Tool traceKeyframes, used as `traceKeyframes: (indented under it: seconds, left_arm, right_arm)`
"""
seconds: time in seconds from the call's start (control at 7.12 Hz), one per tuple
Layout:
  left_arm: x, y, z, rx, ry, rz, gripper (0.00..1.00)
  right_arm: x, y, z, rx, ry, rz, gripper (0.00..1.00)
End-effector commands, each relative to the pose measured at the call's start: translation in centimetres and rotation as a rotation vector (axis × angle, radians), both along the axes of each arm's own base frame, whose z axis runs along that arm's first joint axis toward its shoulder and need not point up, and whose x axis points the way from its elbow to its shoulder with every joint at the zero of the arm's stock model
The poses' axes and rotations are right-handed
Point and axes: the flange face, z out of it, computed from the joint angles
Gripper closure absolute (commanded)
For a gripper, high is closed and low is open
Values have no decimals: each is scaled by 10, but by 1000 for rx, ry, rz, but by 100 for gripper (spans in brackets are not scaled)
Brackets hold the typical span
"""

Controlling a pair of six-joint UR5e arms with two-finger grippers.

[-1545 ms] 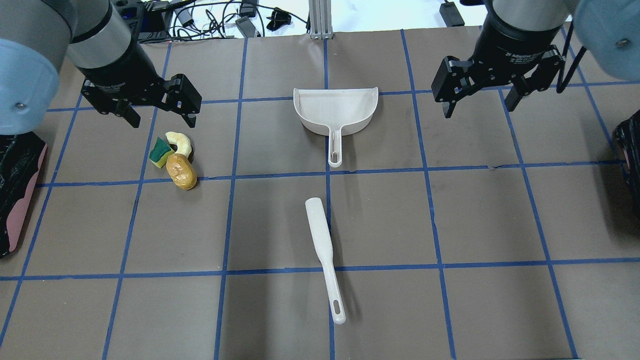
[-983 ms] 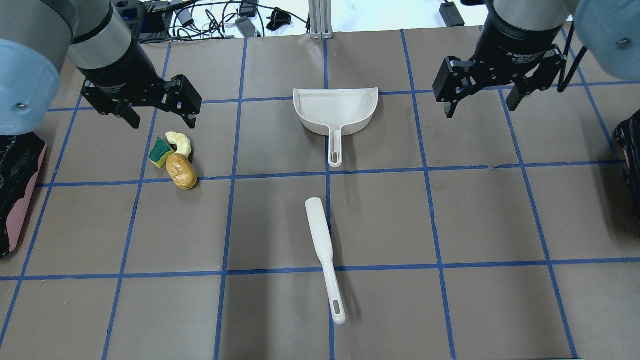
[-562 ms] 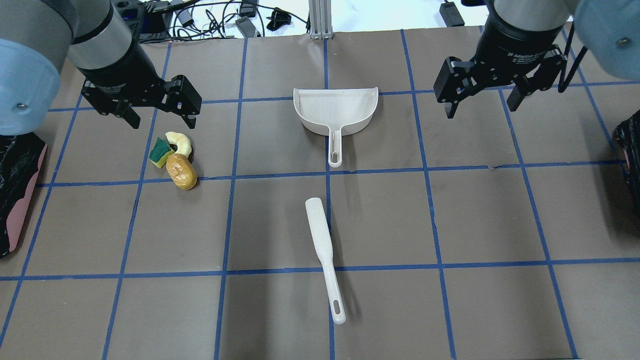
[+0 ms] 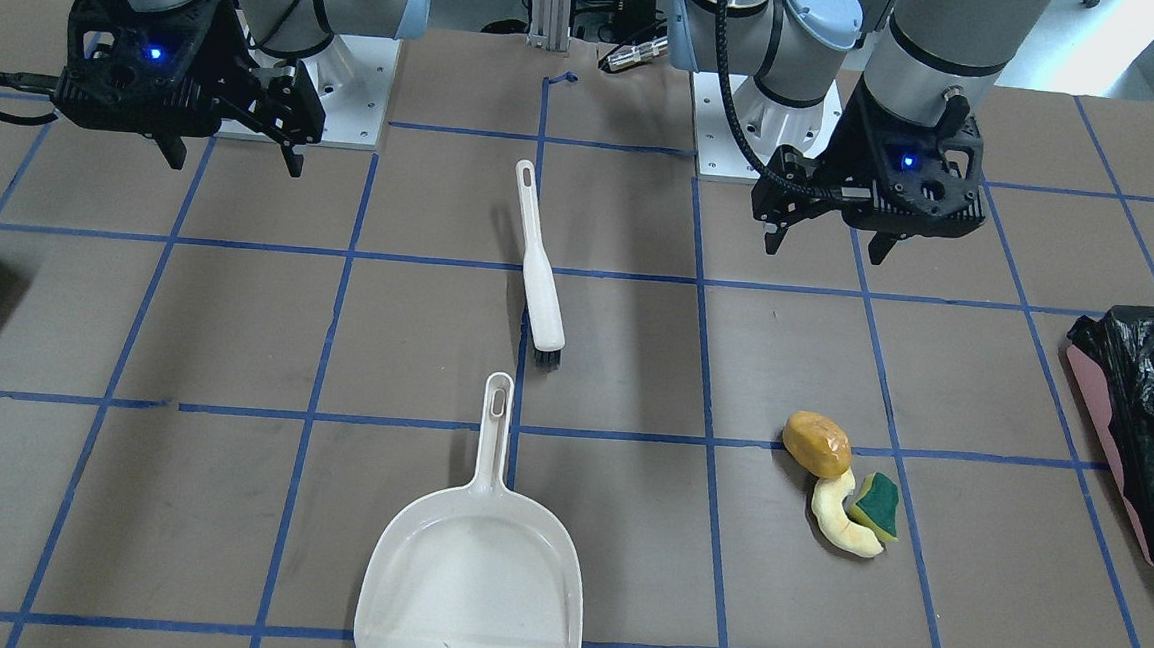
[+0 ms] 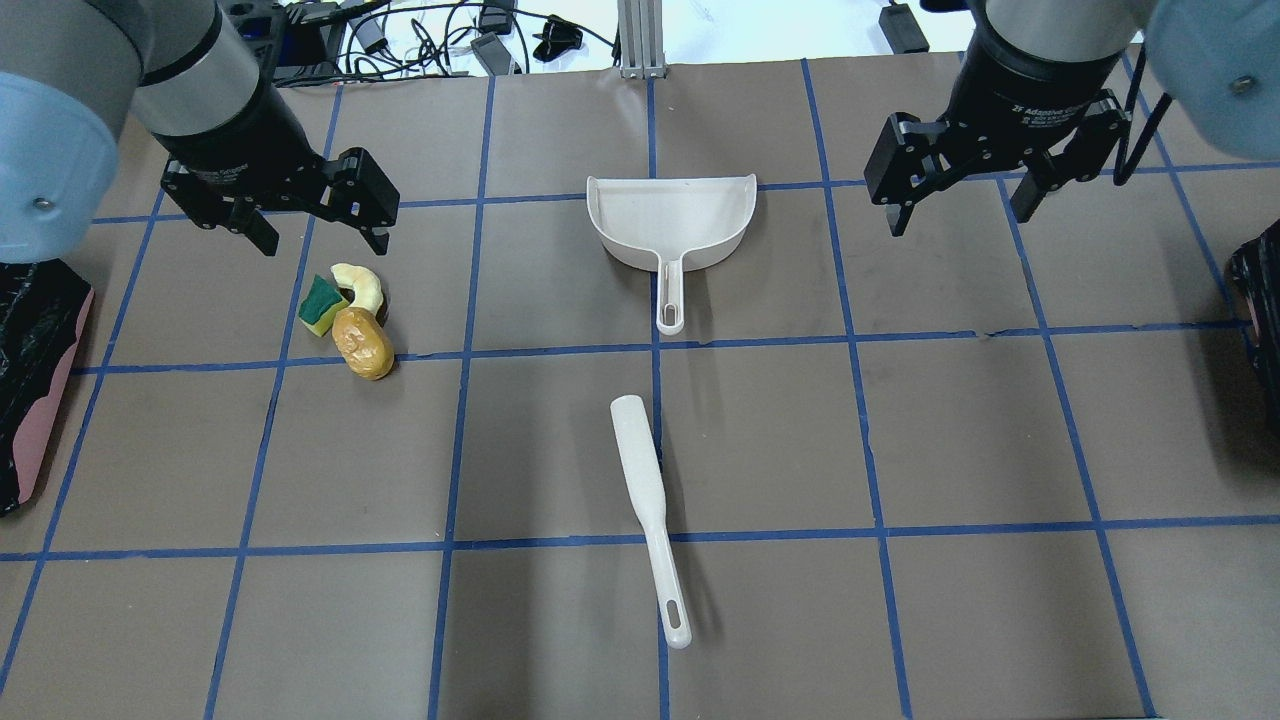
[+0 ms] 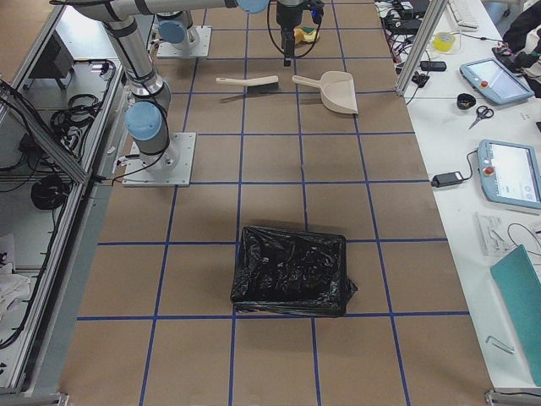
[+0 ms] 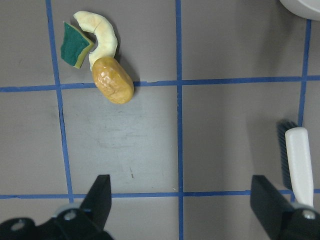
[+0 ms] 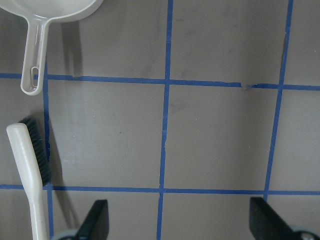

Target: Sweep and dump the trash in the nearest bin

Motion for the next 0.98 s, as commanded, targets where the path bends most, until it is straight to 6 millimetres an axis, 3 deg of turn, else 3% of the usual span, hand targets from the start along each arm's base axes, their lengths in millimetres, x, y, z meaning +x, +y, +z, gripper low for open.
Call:
traceKeyframes:
  seconds: [0.0,0.42,0.7,0.84]
  left_arm:
    - [1,-1,-3,8,-11,-4,0]
    - [1,-2,-3,5,-12,-2,0]
    - [6,-19,-2,-4,-42,0,0]
    - [7,-39,8,-25,-52,1,0]
  right_arm:
    - [0,0,0,-1,-2,-4,0]
    - [0,0,0,-1,-4,-7,0]
    - [1,-1,-1,0,-2,-9,0]
    - [-4,-1,-1,6,10,-15,0]
